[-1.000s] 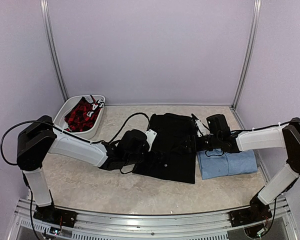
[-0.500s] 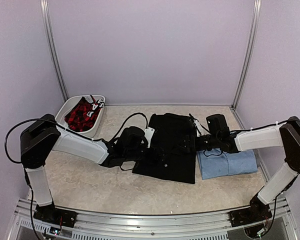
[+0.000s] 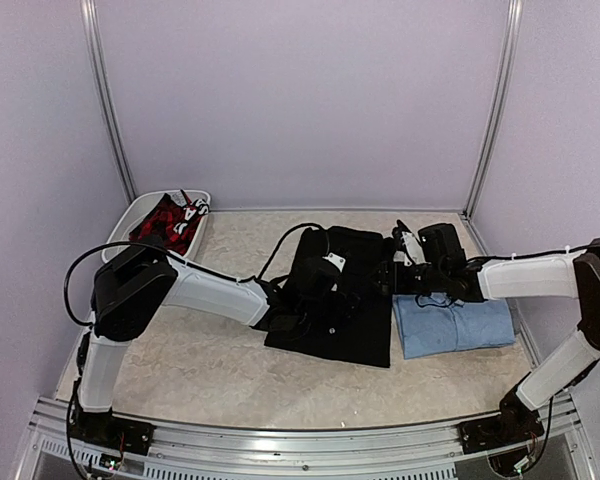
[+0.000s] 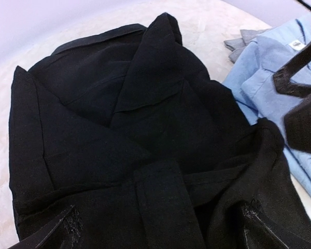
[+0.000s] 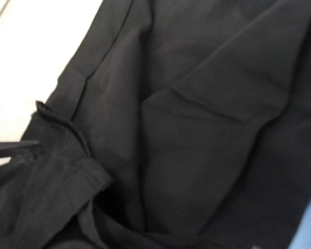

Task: Fold and stack the long sleeve shirts
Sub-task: Smooth out the 2/3-rectangle-folded shirt at the center of the board.

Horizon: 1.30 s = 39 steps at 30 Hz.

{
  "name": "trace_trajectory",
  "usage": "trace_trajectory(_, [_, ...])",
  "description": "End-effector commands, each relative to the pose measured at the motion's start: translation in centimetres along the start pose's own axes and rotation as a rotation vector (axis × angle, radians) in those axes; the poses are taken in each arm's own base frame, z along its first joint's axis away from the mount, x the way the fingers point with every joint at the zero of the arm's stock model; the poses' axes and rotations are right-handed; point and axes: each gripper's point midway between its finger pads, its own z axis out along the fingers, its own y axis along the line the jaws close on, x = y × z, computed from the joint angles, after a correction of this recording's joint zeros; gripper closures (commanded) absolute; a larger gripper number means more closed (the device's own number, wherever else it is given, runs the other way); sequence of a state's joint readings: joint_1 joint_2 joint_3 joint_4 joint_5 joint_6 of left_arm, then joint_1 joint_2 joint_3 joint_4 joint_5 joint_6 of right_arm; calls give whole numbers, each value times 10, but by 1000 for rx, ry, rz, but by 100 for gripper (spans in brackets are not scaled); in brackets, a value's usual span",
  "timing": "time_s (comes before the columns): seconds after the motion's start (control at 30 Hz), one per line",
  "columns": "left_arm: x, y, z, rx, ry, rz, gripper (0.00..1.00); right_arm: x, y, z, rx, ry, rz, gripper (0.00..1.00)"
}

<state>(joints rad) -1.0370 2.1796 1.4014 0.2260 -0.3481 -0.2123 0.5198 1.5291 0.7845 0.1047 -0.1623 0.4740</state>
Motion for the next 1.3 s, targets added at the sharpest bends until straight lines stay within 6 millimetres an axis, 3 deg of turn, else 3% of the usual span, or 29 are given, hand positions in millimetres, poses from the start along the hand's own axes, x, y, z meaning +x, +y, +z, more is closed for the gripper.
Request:
trace_trajectory(0.0, [13, 19, 11, -127, 21, 1, 2, -3, -11, -22, 57, -48, 3, 24])
trace_trajectory(0.23, [1, 27, 26, -118, -4, -58, 2, 15, -14, -37, 51, -33, 14, 25])
trace_trajectory(0.4, [-21, 23, 27, 14, -43, -114, 1, 33, -19, -38, 57, 6, 18, 25])
trace_trajectory(0.5, [-30, 30, 27, 27, -53, -134, 1, 41, -21, -37, 57, 21, 22, 25])
trace_trajectory(0.63, [-21, 48, 34, -44, -12, -139, 1, 45, -20, -37, 46, 32, 11, 25])
trace_trajectory(0.73, [-19, 49, 24, -61, -39, -102, 1, 42, -15, -38, 27, 32, -26, 25])
trace_trajectory(0.87, [-37, 45, -6, -24, -139, -112, 1, 44, -4, -38, -11, 49, -93, 25])
trace_trajectory(1.0, [-58, 56, -34, -11, -213, -173, 1, 51, 10, -38, -47, 69, -166, 25])
trace_trajectory(1.17, [-75, 65, -57, -31, -280, -184, 1, 62, 37, -32, -142, 100, -239, 25])
trace_trajectory(1.27, [-81, 67, -61, -35, -291, -189, 1, 60, 56, -26, -224, 98, -260, 26])
